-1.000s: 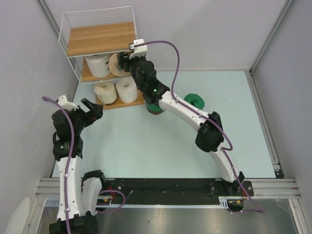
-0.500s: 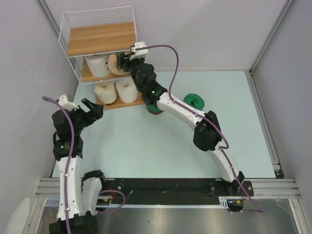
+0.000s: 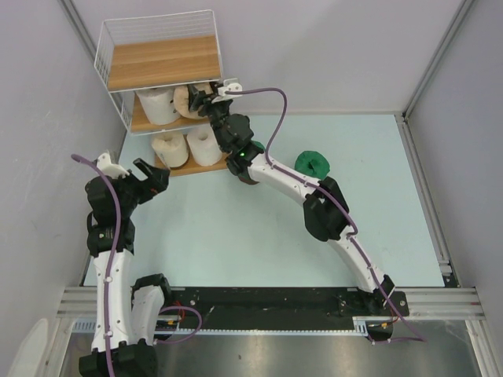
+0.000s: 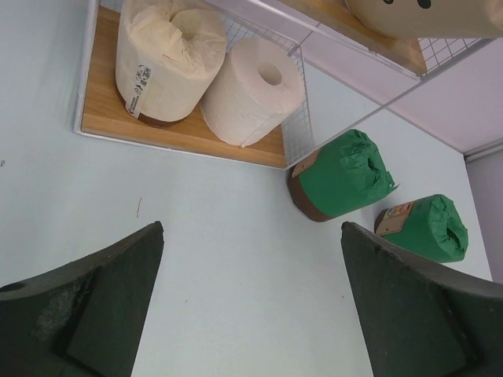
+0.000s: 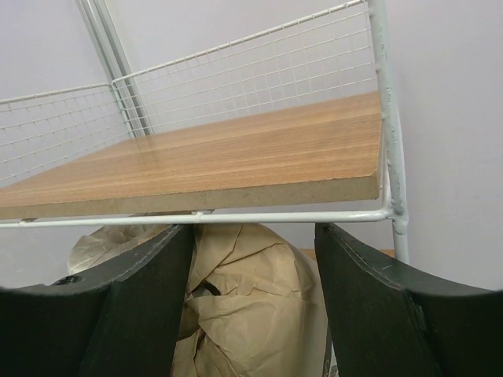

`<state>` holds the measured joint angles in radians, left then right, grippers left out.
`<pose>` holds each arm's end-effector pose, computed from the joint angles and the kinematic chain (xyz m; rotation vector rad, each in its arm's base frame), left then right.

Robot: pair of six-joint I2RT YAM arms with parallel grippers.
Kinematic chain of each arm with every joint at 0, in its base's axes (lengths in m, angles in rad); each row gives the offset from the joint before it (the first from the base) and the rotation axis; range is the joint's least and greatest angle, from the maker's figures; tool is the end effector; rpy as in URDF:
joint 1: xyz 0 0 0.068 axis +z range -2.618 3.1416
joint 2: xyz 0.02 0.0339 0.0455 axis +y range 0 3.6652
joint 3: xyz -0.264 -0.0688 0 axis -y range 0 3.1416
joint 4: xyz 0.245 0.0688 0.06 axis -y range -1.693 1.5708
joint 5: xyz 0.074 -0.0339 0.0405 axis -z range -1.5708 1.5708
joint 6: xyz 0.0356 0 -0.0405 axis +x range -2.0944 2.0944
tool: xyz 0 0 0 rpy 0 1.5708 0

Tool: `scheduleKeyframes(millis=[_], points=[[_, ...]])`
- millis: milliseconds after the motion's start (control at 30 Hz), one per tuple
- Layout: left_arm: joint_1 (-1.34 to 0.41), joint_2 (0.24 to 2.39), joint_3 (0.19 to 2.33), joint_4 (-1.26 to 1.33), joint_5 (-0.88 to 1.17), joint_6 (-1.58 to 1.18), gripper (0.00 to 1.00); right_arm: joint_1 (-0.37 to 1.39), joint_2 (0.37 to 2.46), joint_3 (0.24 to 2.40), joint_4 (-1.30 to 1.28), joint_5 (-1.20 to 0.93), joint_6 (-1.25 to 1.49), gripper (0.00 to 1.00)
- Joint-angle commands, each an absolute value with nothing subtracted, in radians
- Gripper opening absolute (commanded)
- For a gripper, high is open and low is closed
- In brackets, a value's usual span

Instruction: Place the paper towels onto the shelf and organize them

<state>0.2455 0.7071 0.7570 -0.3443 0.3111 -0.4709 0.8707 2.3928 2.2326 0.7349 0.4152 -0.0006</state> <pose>0.1620 0.0293 0.3258 -0.4499 1.8196 -0.4454 0.3681 0.4146 0.3713 -0.0705 1.0647 0.5811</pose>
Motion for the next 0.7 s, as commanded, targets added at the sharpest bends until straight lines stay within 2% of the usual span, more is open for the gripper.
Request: scheduleKeyframes(millis=[0,300,433,667], points=[[0.256,0.707,0.746,-0.298,0.347,-0.491,1.0,0.858,2.379,2.205,0.828,0.396,-0.008,0.67],[0.253,0.716,0.739,-0.281,0.356,-0.494,1.0,0.865,2.261,2.037,0.914,0.351,-0.005,0.67],[0.256,0.719,0.732,-0.267,0.368,-0.494,1.0,0.861,2.252,2.028,0.911,0.344,-0.005,0.67],[0.249,0.776,0.683,-0.062,0.558,-0.577,1.0,0.841,2.264,2.062,0.836,0.31,0.024,0.67]])
